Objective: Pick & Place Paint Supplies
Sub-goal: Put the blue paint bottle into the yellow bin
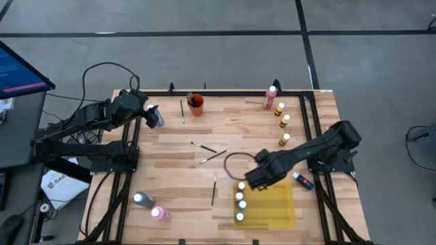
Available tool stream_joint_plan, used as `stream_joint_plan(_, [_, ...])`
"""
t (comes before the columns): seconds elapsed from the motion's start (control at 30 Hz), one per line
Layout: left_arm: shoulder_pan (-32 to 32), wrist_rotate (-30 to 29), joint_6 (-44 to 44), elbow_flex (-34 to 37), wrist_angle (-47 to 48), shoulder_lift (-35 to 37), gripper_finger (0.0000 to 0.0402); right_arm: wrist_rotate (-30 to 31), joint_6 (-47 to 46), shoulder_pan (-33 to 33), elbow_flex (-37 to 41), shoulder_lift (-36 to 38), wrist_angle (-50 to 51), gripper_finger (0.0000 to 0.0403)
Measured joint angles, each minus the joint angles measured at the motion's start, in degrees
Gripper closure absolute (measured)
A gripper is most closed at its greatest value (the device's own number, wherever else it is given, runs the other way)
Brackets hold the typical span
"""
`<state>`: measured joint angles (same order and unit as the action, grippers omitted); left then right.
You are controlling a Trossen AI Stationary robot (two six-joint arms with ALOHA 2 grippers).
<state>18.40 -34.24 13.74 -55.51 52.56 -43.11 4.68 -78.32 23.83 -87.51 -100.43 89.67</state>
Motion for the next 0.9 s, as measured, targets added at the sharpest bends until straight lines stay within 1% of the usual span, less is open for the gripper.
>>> stream_joint_plan(0.2, [-0.01, 0.00, 0.02, -0.02, 0.02, -0.02, 0.0164, -3.22, -5.45, 1.04, 12.22, 10.94, -0.78, 0.0215])
stream_joint_plan(0.4, [0.01, 0.00, 0.11, -0.02, 0.00, -0.02, 0.0164, -3.89, -5.96, 2.67, 22.67, 17.34, -6.14, 0.0218])
stream_joint_plan(0.53, [0.01, 0.00, 0.11, -0.02, -0.02, -0.02, 0.0164, -5.78, -5.73, 3.51, 27.65, 19.45, -7.91, 0.0218])
stream_joint_plan(0.7, [0.00, 0.01, 0.20, -0.02, -0.02, -0.02, 0.0164, -6.37, -5.05, 3.74, 31.85, 20.69, -8.31, 0.0218])
stream_joint_plan(0.9, [0.00, 0.02, 0.20, -0.02, -0.02, -0.02, 0.0164, -7.42, -1.14, 3.74, 35.33, 20.60, -14.45, 0.0218])
